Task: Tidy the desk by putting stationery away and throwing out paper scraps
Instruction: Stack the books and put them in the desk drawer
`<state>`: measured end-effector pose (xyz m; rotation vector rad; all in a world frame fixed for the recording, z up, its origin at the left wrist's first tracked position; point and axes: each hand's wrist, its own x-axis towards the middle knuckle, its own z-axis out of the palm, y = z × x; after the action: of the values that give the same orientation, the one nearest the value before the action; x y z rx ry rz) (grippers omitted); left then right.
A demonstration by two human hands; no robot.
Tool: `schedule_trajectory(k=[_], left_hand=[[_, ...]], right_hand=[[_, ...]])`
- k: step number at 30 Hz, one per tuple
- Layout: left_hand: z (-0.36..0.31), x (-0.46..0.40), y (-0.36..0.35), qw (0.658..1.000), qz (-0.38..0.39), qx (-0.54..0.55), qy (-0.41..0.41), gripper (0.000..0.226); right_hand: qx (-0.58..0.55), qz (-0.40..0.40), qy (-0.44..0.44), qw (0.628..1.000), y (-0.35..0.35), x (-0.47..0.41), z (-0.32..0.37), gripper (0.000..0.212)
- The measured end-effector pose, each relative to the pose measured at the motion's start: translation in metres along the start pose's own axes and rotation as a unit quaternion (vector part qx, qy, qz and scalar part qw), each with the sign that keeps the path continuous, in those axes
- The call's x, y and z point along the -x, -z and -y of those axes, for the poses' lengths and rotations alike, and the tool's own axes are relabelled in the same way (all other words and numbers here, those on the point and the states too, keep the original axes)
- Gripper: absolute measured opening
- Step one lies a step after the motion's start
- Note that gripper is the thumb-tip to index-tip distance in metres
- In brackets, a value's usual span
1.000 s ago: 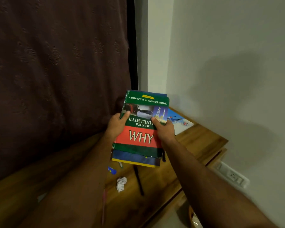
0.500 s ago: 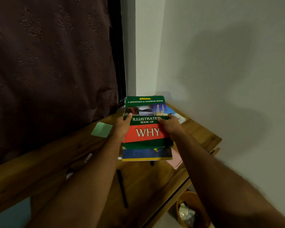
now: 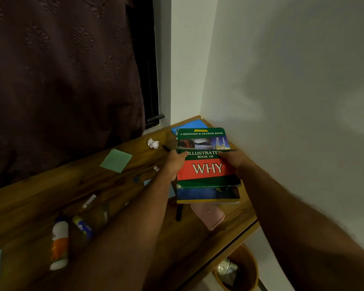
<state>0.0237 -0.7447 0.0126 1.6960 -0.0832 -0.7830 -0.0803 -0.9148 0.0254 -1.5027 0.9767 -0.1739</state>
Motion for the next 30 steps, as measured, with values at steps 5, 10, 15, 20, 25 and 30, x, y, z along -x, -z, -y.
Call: schedule_trajectory(k=[5,10,15,20,25,30], left_hand=[[-0.001,-0.01,-0.043,0.999,-0.04,-0.014,0.007,0.014],[0.004,-0.016,-0.083,0.995,-0.088,-0.039,0.0,0.022],[0.003,-0.033,-0.096,0.99,-0.138,-0.043,0.007,0.031],[-0.009,-0.053,-0.088,0.986,-0.167,-0.015,0.016,0.028],[-0.008,-0.088,-0.074,0.98,-0.194,-0.009,0.037,0.022],[0.0,-0.134,-0.059,0.975,-0.214,-0.045,0.051,0.023]], right_hand=[[0.036,0.036,0.008,0.999,0.041,-0.032,0.007,0.024],[0.077,0.059,0.027,0.995,0.077,-0.066,0.01,0.029],[0.116,0.097,0.033,0.988,0.085,-0.091,0.023,0.029],[0.152,0.135,0.039,0.978,0.066,-0.126,0.043,0.032],[0.2,0.131,0.046,0.97,0.033,-0.164,0.056,0.033],[0.251,0.089,0.058,0.962,0.003,-0.201,0.06,0.034]])
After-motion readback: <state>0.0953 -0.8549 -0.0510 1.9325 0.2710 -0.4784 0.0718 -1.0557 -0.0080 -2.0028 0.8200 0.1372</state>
